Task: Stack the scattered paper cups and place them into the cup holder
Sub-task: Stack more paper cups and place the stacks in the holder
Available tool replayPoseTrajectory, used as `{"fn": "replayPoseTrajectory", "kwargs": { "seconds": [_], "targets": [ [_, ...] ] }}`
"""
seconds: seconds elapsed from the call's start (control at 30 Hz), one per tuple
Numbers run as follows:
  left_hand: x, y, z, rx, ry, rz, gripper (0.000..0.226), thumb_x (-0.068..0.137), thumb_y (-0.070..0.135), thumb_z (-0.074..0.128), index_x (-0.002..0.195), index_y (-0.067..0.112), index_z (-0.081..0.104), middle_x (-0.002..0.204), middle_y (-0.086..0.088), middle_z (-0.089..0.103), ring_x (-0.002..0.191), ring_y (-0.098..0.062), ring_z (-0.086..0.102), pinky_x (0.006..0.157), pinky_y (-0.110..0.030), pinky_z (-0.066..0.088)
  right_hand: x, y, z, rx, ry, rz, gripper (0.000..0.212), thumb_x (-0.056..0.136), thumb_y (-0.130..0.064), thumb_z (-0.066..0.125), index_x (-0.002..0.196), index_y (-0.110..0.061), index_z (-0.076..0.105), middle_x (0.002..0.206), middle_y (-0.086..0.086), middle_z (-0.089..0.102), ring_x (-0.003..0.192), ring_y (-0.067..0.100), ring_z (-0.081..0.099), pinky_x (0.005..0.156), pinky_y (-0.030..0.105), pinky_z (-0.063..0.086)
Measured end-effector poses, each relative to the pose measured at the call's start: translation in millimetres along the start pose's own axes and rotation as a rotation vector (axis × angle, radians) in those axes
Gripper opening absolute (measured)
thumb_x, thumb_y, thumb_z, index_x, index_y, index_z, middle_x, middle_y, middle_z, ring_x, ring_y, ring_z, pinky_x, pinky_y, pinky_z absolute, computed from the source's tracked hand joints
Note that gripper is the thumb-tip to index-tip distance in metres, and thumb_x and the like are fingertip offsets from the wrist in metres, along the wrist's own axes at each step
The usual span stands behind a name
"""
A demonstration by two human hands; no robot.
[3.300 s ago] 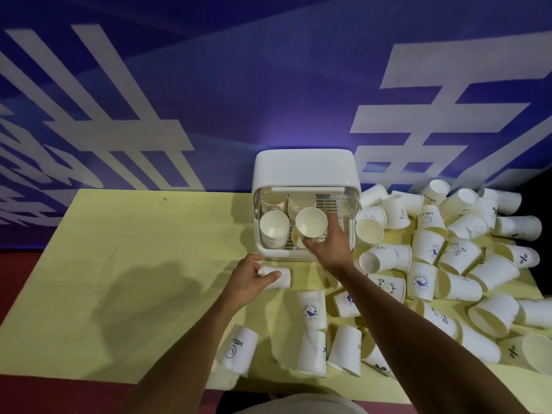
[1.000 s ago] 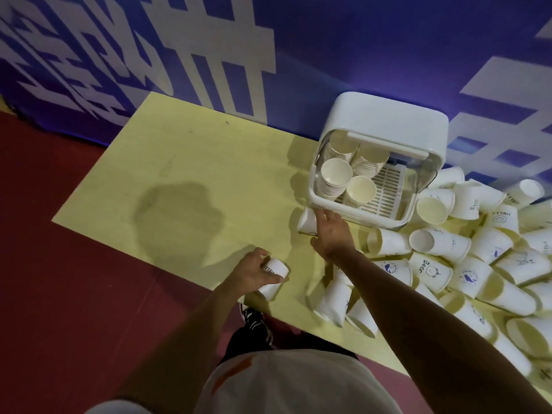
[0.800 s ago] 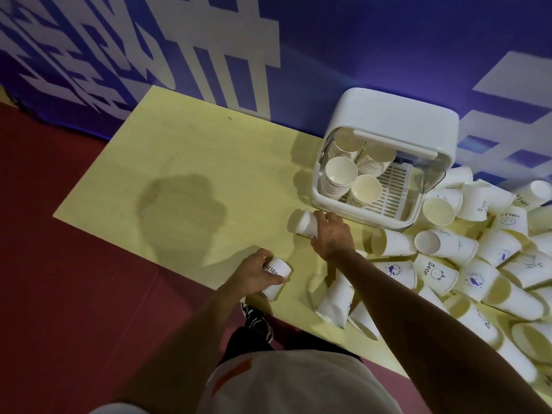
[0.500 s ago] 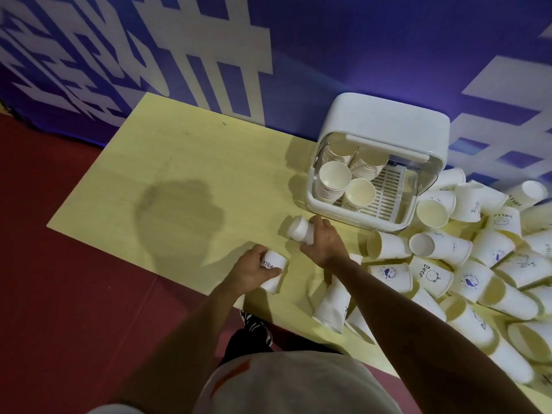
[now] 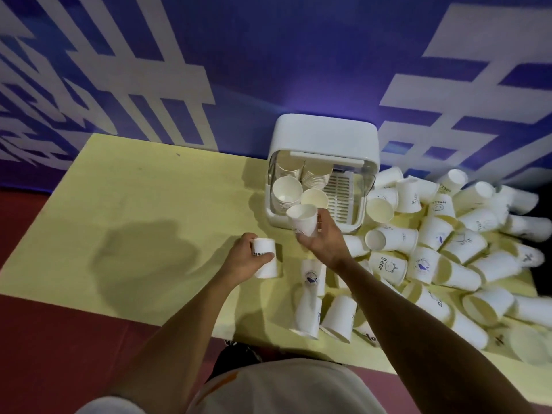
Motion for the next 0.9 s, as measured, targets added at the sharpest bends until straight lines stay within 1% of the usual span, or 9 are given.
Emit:
{"fn": "replayPoseTrajectory", "kwargs": {
  "seconds": [0.13, 0.27, 0.33, 0.4, 0.47, 0.53, 0.6, 0.8, 0.9],
  "targets": [
    [9.9, 13.9, 4.9, -0.068, -0.010, -0.028, 0.063, 0.080, 0.037, 0.079, 0.131, 0.018, 0.048, 0.117, -0.002, 0.061, 0.100, -0.020, 0.063, 0.081, -0.034, 0.053, 9.1, -7.3, -28.6, 0.002, 0.113, 0.002, 0.065, 0.080, -0.031, 0.080, 0.133, -0.021, 0.043, 0.117, -0.003, 0.059, 0.105, 0.017, 0.058, 0.082, 0.030, 0.047],
    [13.1, 22.4, 9.5, -0.169, -0.032, -0.051, 0.065, 0.073, 0.042, 0.079, 0.126, 0.020, 0.049, 0.110, 0.000, 0.064, 0.096, -0.019, 0.067, 0.085, -0.047, 0.058, 18.4, -10.0, -43.4, 0.011, 0.212, -0.009, 0.069, 0.078, -0.031, 0.082, 0.134, -0.022, 0.042, 0.121, -0.007, 0.057, 0.109, 0.015, 0.056, 0.093, 0.039, 0.052],
    [12.0, 27.7, 9.6, -0.179, -0.024, -0.048, 0.060, 0.078, 0.036, 0.080, 0.125, 0.019, 0.048, 0.109, 0.000, 0.064, 0.095, -0.020, 0.067, 0.078, -0.041, 0.059, 24.1, -12.5, -46.1, 0.011, 0.241, -0.027, 0.069, 0.078, -0.030, 0.081, 0.134, -0.023, 0.040, 0.120, -0.009, 0.054, 0.111, 0.014, 0.055, 0.095, 0.042, 0.052],
    [11.5, 30.1, 9.1, -0.174, -0.020, -0.047, 0.055, 0.081, 0.031, 0.078, 0.124, 0.019, 0.047, 0.109, -0.001, 0.063, 0.092, -0.020, 0.066, 0.065, -0.029, 0.053, 29.8, -16.5, -46.7, 0.018, 0.257, -0.059, 0.072, 0.078, -0.029, 0.080, 0.136, -0.027, 0.037, 0.124, -0.009, 0.053, 0.115, 0.016, 0.054, 0.097, 0.044, 0.052],
    [10.7, 31.3, 8.3, -0.191, -0.022, -0.045, 0.051, 0.083, 0.027, 0.077, 0.121, 0.018, 0.046, 0.107, -0.003, 0.062, 0.089, -0.019, 0.065, 0.060, -0.027, 0.050, 34.2, -19.4, -46.1, 0.006, 0.281, -0.088, 0.076, 0.078, -0.024, 0.079, 0.139, -0.027, 0.035, 0.129, -0.007, 0.052, 0.119, 0.019, 0.053, 0.099, 0.040, 0.049],
    [10.3, 31.2, 6.1, -0.216, -0.016, -0.041, 0.046, 0.083, 0.023, 0.077, 0.119, 0.019, 0.047, 0.105, -0.003, 0.062, 0.085, -0.018, 0.064, 0.061, -0.031, 0.053, 38.3, -23.2, -44.1, -0.019, 0.304, -0.106, 0.076, 0.079, -0.020, 0.078, 0.142, -0.026, 0.035, 0.132, -0.004, 0.052, 0.120, 0.020, 0.052, 0.098, 0.035, 0.046],
    [10.2, 29.2, 3.9, -0.249, -0.013, -0.046, 0.043, 0.084, 0.020, 0.076, 0.119, 0.019, 0.050, 0.103, -0.003, 0.063, 0.083, -0.018, 0.064, 0.065, -0.035, 0.054, 43.6, -24.8, -40.3, -0.046, 0.304, -0.101, 0.075, 0.081, -0.021, 0.077, 0.143, -0.027, 0.035, 0.135, -0.002, 0.053, 0.122, 0.020, 0.051, 0.099, 0.034, 0.045],
    [11.6, 19.1, -1.6, -0.326, 0.002, -0.063, 0.036, 0.085, 0.017, 0.075, 0.116, 0.018, 0.055, 0.105, -0.009, 0.065, 0.082, -0.023, 0.065, 0.069, -0.039, 0.056, 54.7, -22.4, -31.4, -0.090, 0.285, -0.077, 0.076, 0.082, -0.023, 0.077, 0.145, -0.025, 0.034, 0.139, 0.002, 0.051, 0.126, 0.024, 0.049, 0.106, 0.040, 0.045],
    [11.4, 16.8, -3.3, -0.341, 0.022, -0.071, 0.033, 0.085, 0.018, 0.075, 0.112, 0.019, 0.056, 0.104, -0.010, 0.065, 0.084, -0.029, 0.067, 0.074, -0.046, 0.058, 57.8, -19.4, -27.8, -0.136, 0.275, -0.064, 0.078, 0.081, -0.023, 0.079, 0.145, -0.021, 0.034, 0.139, 0.004, 0.051, 0.126, 0.025, 0.049, 0.107, 0.044, 0.045]
  ]
}}
Point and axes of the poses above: each hand's wrist, its own x-axis towards the middle knuckle, its own z-axis out of the palm, y = z × x, the point moved 6 cm from there along x, towards the middle knuckle
